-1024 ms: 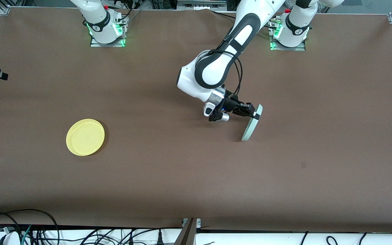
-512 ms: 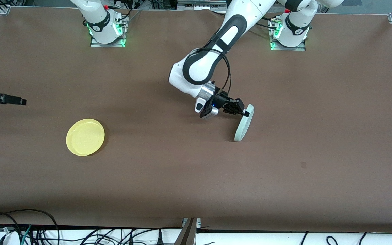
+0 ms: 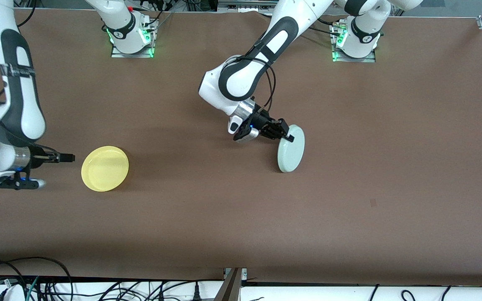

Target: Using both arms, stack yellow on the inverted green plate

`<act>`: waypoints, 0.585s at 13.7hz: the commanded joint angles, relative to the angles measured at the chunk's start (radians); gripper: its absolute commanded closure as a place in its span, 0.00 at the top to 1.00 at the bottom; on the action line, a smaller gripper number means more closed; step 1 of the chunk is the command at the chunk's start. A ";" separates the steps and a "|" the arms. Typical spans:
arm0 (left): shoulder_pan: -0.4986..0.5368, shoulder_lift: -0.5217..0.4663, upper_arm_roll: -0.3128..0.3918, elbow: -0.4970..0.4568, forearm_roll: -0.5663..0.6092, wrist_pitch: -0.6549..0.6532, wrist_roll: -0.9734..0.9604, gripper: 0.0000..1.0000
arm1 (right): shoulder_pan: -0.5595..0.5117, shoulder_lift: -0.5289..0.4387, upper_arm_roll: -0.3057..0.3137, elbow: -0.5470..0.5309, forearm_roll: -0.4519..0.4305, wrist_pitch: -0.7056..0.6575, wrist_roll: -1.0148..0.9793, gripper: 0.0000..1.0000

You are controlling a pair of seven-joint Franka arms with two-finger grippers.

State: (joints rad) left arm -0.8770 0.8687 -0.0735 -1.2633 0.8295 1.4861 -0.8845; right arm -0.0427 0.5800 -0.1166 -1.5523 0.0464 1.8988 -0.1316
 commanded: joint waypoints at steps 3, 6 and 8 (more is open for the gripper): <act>0.084 0.023 0.000 0.221 -0.365 0.163 -0.017 1.00 | -0.008 0.044 -0.003 -0.159 0.096 0.288 -0.002 1.00; 0.166 0.007 -0.003 0.275 -0.600 0.259 -0.080 1.00 | -0.023 0.081 -0.003 -0.181 0.188 0.339 -0.014 1.00; 0.229 -0.034 -0.003 0.271 -0.651 0.260 -0.062 1.00 | -0.023 0.081 -0.003 -0.189 0.225 0.339 -0.016 1.00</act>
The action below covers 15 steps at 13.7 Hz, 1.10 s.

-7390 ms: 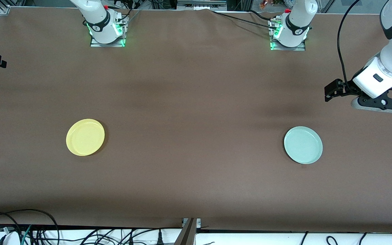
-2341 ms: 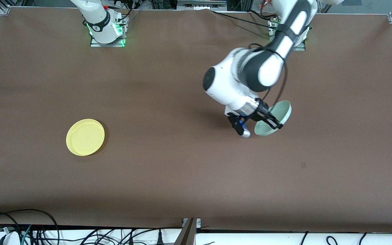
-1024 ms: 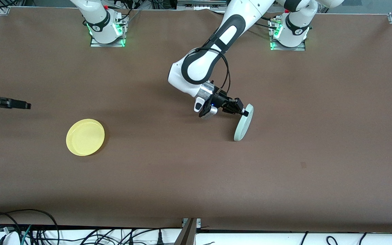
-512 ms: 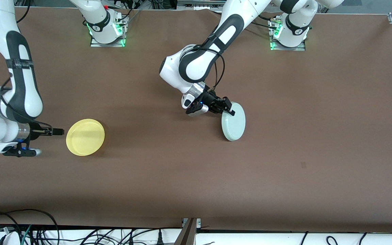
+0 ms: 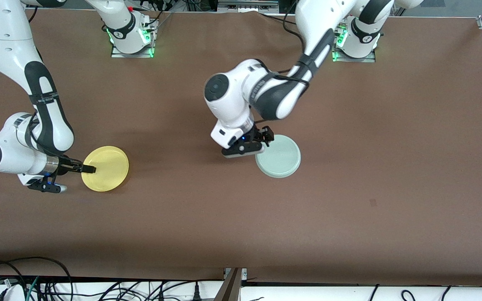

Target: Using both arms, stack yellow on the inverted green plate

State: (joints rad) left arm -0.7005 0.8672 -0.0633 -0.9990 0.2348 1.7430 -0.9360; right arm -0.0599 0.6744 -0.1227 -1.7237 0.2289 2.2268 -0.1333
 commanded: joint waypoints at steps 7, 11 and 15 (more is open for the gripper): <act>0.389 -0.210 -0.013 -0.020 -0.200 -0.155 0.415 1.00 | -0.012 -0.018 0.003 -0.037 0.044 -0.001 -0.025 0.00; 0.536 -0.278 -0.009 -0.026 -0.198 -0.271 0.729 1.00 | -0.012 -0.021 0.003 -0.030 0.044 -0.003 -0.038 0.00; 0.601 -0.440 0.002 -0.175 -0.186 -0.318 0.847 1.00 | -0.006 -0.032 0.017 0.033 0.046 -0.076 -0.032 0.00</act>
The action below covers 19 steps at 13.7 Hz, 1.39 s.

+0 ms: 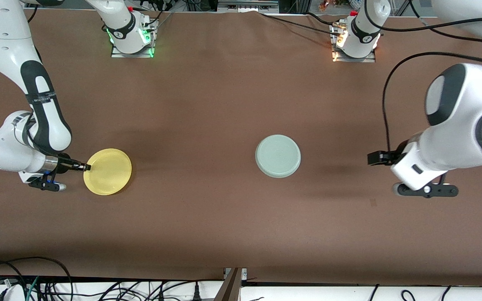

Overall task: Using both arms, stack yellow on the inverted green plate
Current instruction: 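Grasp the yellow plate's rim with the right gripper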

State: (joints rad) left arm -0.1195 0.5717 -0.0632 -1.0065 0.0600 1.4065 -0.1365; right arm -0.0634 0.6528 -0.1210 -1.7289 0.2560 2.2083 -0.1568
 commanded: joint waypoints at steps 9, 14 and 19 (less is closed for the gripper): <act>0.133 -0.556 0.025 -0.765 -0.023 0.431 0.083 1.00 | 0.011 -0.036 0.348 0.155 0.017 -0.130 0.403 0.00; 0.146 -0.595 -0.020 -0.764 -0.034 0.386 0.071 1.00 | 0.255 0.004 0.391 0.169 0.016 0.121 0.872 0.00; 0.150 -0.567 -0.020 -0.683 -0.026 0.355 0.147 1.00 | 0.479 0.112 0.389 0.258 0.014 0.338 1.149 0.00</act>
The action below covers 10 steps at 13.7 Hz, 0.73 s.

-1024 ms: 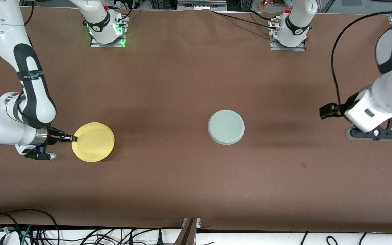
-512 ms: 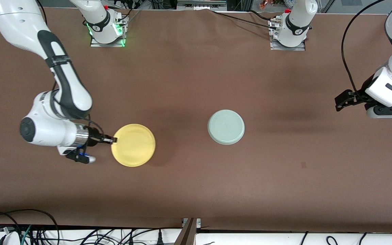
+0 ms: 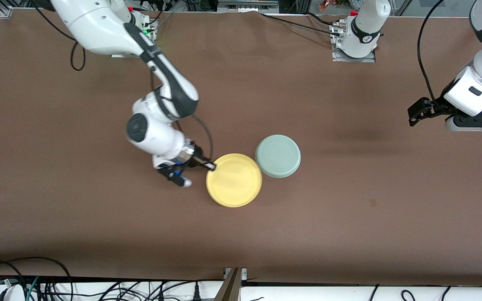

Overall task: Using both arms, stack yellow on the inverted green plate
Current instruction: 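Carry the yellow plate onto the inverted green plate with the right gripper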

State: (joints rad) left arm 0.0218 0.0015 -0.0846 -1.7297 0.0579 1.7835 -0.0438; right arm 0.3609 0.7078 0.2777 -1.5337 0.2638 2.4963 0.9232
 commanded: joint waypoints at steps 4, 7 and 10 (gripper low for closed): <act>0.006 -0.002 0.000 0.047 -0.023 -0.026 0.059 1.00 | 0.165 0.120 -0.014 0.063 -0.003 0.164 0.117 0.00; -0.002 0.003 0.000 0.065 -0.026 -0.024 0.061 1.00 | 0.202 0.136 -0.017 0.063 -0.009 0.164 0.117 0.00; -0.003 0.002 0.000 0.067 -0.030 -0.026 0.059 1.00 | 0.227 0.142 -0.018 0.061 -0.035 0.162 0.117 0.00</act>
State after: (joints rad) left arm 0.0189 0.0013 -0.0857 -1.6874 0.0579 1.7822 -0.0114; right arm 0.5658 0.8326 0.2703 -1.5023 0.2529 2.6588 1.0247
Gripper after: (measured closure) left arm 0.000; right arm 0.974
